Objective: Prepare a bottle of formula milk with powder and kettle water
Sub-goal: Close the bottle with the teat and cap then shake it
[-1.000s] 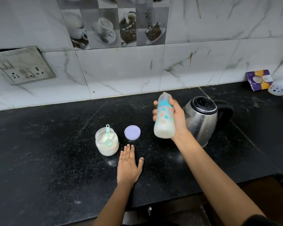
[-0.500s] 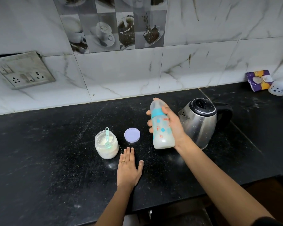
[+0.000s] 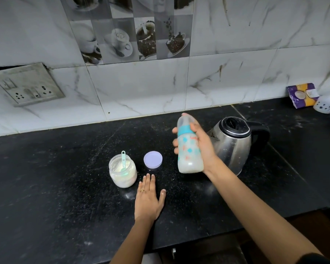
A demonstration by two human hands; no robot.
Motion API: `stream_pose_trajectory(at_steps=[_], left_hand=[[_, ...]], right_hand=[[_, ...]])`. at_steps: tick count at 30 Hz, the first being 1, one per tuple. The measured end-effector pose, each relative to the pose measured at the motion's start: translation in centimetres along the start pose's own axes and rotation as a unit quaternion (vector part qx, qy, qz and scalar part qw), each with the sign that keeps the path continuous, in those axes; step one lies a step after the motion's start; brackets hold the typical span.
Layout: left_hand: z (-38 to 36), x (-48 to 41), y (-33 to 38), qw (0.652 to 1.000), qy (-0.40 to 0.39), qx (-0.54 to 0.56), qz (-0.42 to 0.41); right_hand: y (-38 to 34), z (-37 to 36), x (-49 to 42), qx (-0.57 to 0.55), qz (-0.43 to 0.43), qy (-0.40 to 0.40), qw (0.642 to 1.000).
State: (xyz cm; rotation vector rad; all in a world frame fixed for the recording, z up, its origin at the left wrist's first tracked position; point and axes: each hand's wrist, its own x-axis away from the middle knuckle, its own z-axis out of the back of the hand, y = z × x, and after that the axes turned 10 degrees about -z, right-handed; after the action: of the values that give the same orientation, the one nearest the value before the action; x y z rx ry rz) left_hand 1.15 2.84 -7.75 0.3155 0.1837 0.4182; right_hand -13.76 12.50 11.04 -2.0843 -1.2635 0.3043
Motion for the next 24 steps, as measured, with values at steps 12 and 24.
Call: stream_pose_trajectory(at_steps=[12,24], left_hand=[[-0.3,-0.2,0.0,1.000,0.003,-0.001,0.001],[-0.4,-0.2,0.1,1.000,0.002,0.000,0.003]], right_hand=[[0.9,-0.1,-0.7,0.011,0.011,0.039,0.999],[0.7,0.1,-0.6,0.006,0.006,0.065,0.998]])
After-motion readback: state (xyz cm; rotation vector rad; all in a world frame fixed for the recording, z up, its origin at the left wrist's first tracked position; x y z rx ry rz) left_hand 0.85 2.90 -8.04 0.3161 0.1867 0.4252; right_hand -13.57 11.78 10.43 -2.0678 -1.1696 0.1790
